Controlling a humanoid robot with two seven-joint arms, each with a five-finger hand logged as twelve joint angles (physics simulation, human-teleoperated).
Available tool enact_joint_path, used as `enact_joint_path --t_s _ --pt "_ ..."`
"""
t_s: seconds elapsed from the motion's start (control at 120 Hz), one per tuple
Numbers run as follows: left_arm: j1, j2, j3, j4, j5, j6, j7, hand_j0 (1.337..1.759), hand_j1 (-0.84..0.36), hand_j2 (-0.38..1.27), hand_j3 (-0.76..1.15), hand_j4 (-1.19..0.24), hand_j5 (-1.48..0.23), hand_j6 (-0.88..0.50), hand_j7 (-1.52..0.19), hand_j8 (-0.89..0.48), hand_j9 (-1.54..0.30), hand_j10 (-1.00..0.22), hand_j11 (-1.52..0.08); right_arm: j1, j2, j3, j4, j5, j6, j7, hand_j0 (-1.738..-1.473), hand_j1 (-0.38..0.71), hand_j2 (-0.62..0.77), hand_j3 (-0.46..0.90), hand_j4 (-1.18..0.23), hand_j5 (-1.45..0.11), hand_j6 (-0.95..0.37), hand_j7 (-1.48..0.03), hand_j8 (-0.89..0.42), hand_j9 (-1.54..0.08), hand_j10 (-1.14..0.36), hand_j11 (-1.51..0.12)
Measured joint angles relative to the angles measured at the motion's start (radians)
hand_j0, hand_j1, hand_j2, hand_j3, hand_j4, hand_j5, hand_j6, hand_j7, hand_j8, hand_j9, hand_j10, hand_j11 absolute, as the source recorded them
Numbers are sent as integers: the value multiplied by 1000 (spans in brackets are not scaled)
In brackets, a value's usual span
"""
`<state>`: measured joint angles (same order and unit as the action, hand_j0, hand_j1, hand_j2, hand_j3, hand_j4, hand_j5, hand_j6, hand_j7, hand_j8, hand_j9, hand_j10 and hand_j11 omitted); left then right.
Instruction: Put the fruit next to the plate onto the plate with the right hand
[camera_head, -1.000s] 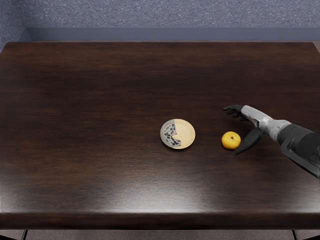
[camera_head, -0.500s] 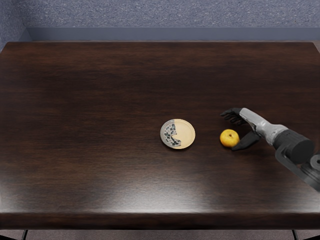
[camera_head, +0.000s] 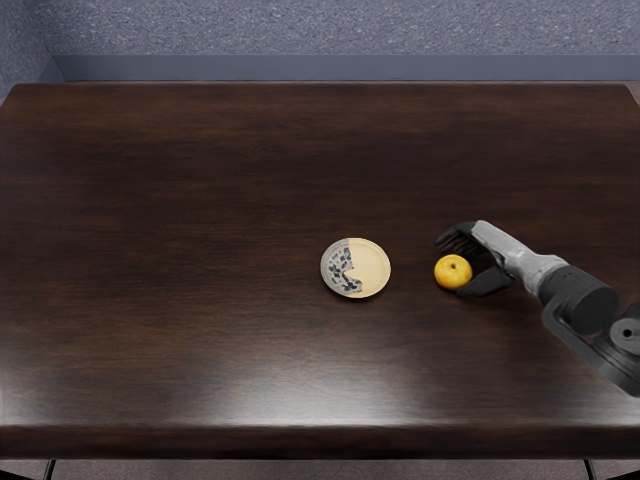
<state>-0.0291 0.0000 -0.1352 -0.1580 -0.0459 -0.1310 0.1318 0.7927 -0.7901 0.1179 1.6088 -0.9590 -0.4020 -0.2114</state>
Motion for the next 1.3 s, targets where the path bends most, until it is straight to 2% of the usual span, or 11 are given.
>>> enact_joint_path --t_s 0.242,0.508,0.558,0.808,1.083,1.3 --pt "0 0 0 0 0 0 0 1658 348 0 0 -1 -1 -1 -1 -1 -1 -1 -1 3 10 1 -2 2 2 -3 -1658 205 -64 0 -479 -622 -479 -620 -465 -621 -410 -508" --pt "0 0 0 0 0 0 0 1658 348 0 0 -1 -1 -1 -1 -1 -1 -1 -1 3 12 2 -3 3 3 -7 -1655 246 60 0 -580 -748 -437 -750 -414 -749 -374 -573" --pt "0 0 0 0 0 0 0 1658 348 0 0 -1 -1 -1 -1 -1 -1 -1 -1 6 12 5 -3 7 10 -7 -1655 250 93 0 -592 -768 -440 -767 -411 -767 -404 -549" --pt "0 0 0 0 0 0 0 1658 348 0 0 -1 -1 -1 -1 -1 -1 -1 -1 44 7 36 -3 80 114 -7 -1656 260 230 0 -621 -815 -481 -810 -439 -810 -569 -746" --pt "0 0 0 0 0 0 0 1658 348 0 0 -1 -1 -1 -1 -1 -1 -1 -1 91 12 99 -3 162 250 -7 -1658 269 294 0 -628 -830 -500 -822 -456 -821 -619 -803" --pt "0 0 0 0 0 0 0 1658 348 0 0 -1 -1 -1 -1 -1 -1 -1 -1 146 84 104 -18 177 271 -19 -1658 281 335 0 -629 -836 -509 -825 -462 -823 -632 -815"
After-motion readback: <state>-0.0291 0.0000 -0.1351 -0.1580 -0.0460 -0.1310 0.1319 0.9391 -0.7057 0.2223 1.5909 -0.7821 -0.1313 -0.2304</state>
